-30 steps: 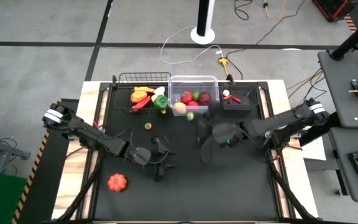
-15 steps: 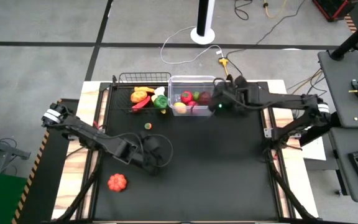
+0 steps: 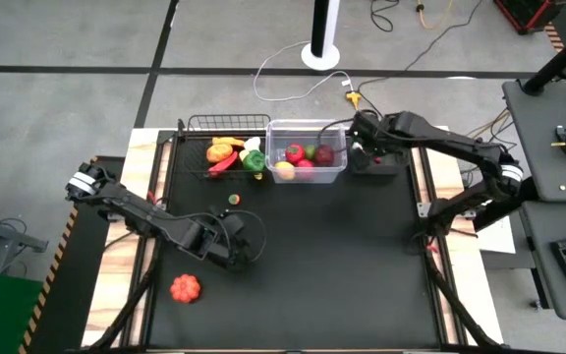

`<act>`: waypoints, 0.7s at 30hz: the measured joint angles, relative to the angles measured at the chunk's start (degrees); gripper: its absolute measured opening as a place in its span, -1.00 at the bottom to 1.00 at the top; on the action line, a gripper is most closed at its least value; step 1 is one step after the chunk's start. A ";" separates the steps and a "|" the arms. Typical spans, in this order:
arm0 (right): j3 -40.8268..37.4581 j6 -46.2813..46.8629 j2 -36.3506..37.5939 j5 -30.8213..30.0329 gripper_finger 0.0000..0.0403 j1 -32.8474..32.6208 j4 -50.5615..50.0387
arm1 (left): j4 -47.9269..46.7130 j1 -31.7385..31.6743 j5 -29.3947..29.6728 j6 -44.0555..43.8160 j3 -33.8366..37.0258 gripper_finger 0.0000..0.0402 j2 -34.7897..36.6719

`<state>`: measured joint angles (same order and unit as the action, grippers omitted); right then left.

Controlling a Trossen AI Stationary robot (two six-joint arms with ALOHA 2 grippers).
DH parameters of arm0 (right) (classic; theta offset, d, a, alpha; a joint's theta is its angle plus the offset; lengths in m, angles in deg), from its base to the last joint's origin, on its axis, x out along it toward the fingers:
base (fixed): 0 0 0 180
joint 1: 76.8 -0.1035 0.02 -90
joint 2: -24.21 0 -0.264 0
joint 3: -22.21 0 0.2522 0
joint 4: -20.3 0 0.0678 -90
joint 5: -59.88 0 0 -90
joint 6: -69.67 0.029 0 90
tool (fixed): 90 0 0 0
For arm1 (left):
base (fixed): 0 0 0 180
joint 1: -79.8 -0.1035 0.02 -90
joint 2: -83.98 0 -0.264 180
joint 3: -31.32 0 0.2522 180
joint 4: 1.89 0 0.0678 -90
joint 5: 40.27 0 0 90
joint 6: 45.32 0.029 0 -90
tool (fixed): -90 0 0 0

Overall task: Sort produce into baskets
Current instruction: Put the small green bell pepper into the black bin

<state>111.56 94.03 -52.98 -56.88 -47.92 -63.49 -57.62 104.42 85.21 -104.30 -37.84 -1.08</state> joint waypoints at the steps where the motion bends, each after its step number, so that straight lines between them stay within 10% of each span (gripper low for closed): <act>1: -0.53 -0.76 0.00 1.04 -0.47 1.19 -0.01 | -0.34 0.10 -0.02 -0.22 0.00 0.30 0.00; 21: -16.36 -6.43 -0.05 19.73 -0.47 23.22 14.90 | -9.34 3.42 -0.17 -6.93 0.00 0.30 -0.02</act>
<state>95.20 87.61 -53.03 -37.15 -24.70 -48.59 -66.96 107.84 85.04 -111.23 -37.84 -1.10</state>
